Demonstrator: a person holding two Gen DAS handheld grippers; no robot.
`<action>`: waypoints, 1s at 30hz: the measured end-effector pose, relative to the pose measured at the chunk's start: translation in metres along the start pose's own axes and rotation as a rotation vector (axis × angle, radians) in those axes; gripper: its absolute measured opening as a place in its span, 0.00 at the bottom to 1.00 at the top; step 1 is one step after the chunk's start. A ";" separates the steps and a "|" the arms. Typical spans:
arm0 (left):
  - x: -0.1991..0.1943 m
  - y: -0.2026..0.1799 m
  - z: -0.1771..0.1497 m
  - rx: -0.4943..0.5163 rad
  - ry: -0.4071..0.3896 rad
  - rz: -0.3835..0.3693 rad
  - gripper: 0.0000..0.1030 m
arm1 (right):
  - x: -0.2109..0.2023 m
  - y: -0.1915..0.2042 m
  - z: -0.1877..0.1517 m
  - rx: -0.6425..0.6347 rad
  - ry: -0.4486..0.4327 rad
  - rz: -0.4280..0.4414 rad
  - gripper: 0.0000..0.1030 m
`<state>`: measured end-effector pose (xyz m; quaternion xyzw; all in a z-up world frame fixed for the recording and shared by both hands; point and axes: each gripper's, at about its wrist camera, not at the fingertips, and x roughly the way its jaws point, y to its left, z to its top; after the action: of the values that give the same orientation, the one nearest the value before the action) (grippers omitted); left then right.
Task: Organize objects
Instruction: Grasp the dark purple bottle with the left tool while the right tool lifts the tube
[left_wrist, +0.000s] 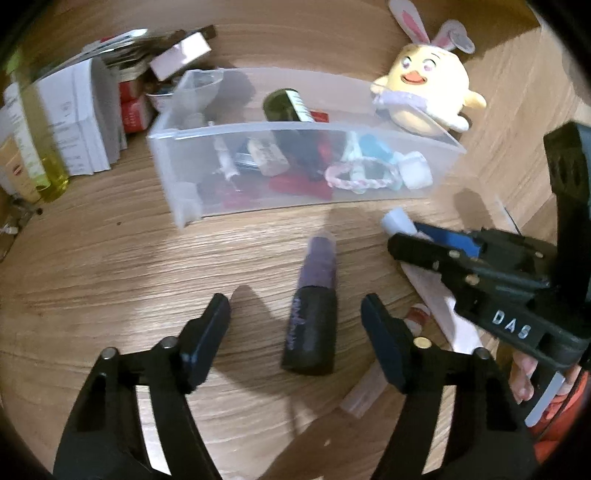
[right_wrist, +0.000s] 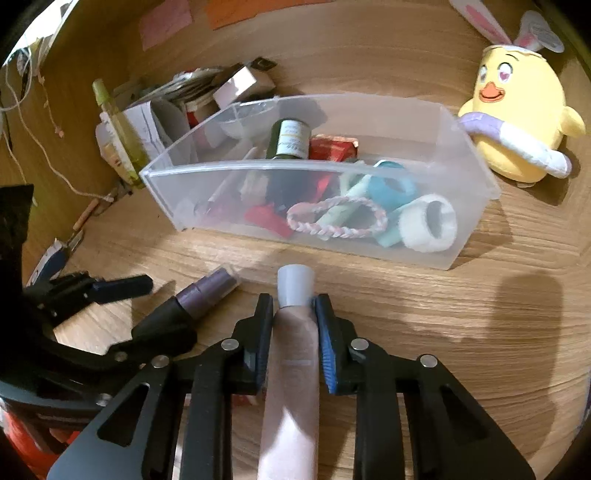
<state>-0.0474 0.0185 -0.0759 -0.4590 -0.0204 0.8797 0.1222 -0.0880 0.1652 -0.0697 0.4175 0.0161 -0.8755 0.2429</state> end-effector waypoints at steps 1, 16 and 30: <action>0.002 -0.002 0.000 0.007 0.006 -0.006 0.64 | -0.002 -0.002 0.001 0.006 -0.007 -0.002 0.20; 0.007 -0.007 0.006 0.039 -0.007 0.013 0.25 | -0.032 -0.038 0.011 0.086 -0.099 -0.035 0.18; -0.033 0.001 0.017 -0.011 -0.127 0.026 0.25 | -0.077 -0.043 0.023 0.095 -0.228 -0.054 0.18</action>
<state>-0.0434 0.0115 -0.0398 -0.4031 -0.0270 0.9085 0.1065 -0.0831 0.2296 -0.0055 0.3257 -0.0418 -0.9232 0.1996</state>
